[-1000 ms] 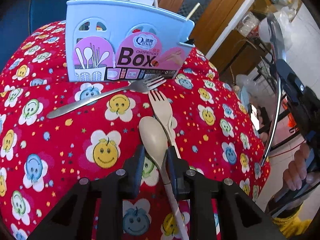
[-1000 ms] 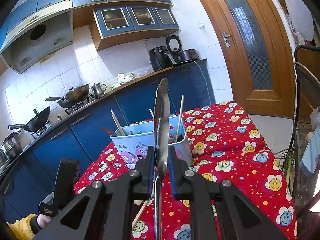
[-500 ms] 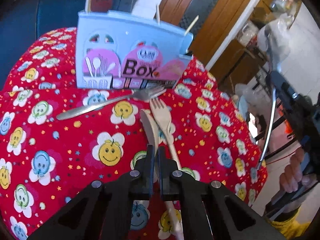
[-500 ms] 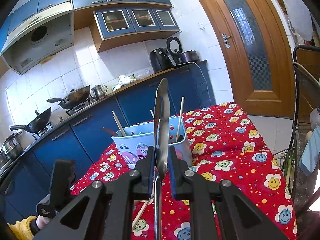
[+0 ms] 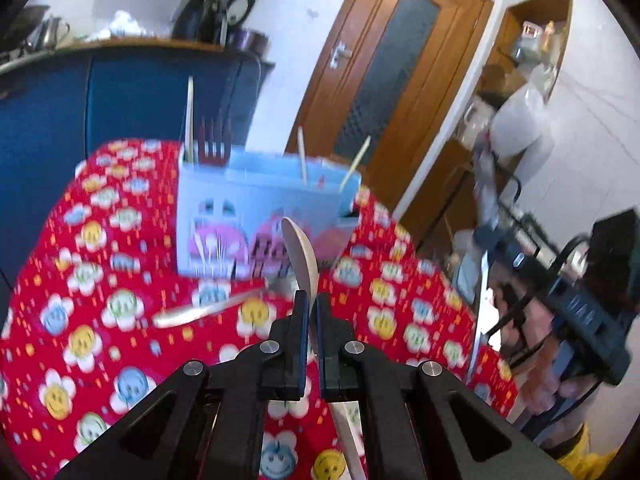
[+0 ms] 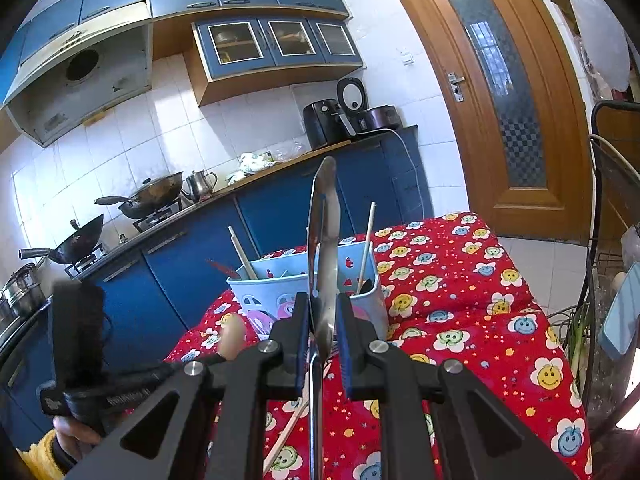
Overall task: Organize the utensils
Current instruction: 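Lift the wooden spoon with the left tool, then carry the spoon and steel knife upright over the blue box with both tools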
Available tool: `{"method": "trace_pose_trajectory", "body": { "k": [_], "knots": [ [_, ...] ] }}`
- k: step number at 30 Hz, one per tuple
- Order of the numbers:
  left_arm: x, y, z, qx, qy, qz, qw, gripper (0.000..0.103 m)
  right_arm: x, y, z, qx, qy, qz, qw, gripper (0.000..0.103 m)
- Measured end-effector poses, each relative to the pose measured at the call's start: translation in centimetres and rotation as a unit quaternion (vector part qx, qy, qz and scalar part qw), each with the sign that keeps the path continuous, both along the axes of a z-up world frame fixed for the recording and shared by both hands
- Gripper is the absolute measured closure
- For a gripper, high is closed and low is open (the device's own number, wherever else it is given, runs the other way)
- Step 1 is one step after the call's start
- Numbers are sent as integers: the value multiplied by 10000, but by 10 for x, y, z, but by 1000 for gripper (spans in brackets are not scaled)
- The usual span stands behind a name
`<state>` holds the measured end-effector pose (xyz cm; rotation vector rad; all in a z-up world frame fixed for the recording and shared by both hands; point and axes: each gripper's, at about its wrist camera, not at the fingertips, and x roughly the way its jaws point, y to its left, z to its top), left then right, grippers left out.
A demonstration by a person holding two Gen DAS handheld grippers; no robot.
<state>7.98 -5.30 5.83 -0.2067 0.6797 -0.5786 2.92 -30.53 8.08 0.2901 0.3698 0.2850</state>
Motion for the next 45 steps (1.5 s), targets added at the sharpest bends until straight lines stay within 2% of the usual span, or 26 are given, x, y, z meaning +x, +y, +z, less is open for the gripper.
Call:
{"method": "trace_pose_trajectory", "body": {
  "k": [5,12,17,23,28,30,34,40,43,45],
  "knots": [
    [10,2,31,-54,-576,181,9982,100,9,3,6,-77,-29,20,10000,89],
    [38,0,67,-110,-1253,486,9909,100,32,7,17,-176,-138,52,9997,88],
    [57,-8,86,-42,-1867,761,9795,100,51,12,30,-310,-328,48,9990,88],
    [79,-17,95,78,-2391,1191,9636,99,79,19,44,-396,-652,19,9971,88],
    [96,-20,84,308,-2622,1541,9521,99,104,20,47,-269,-843,26,9961,89],
    [102,-21,79,406,-2648,1607,9499,99,112,20,46,-216,-925,33,9955,88],
    [112,-21,67,521,-2604,1708,9489,99,132,23,42,-198,-1078,18,9940,88],
    [123,-21,51,615,-2520,1777,9493,99,154,30,27,-455,-1282,-176,9905,88],
    [126,-19,44,621,-2451,1765,9513,99,161,31,17,-595,-1215,-231,9905,88],
    [123,-17,43,603,-2529,1792,9488,99,164,31,11,-645,-1118,-241,9913,88]
  ]
}}
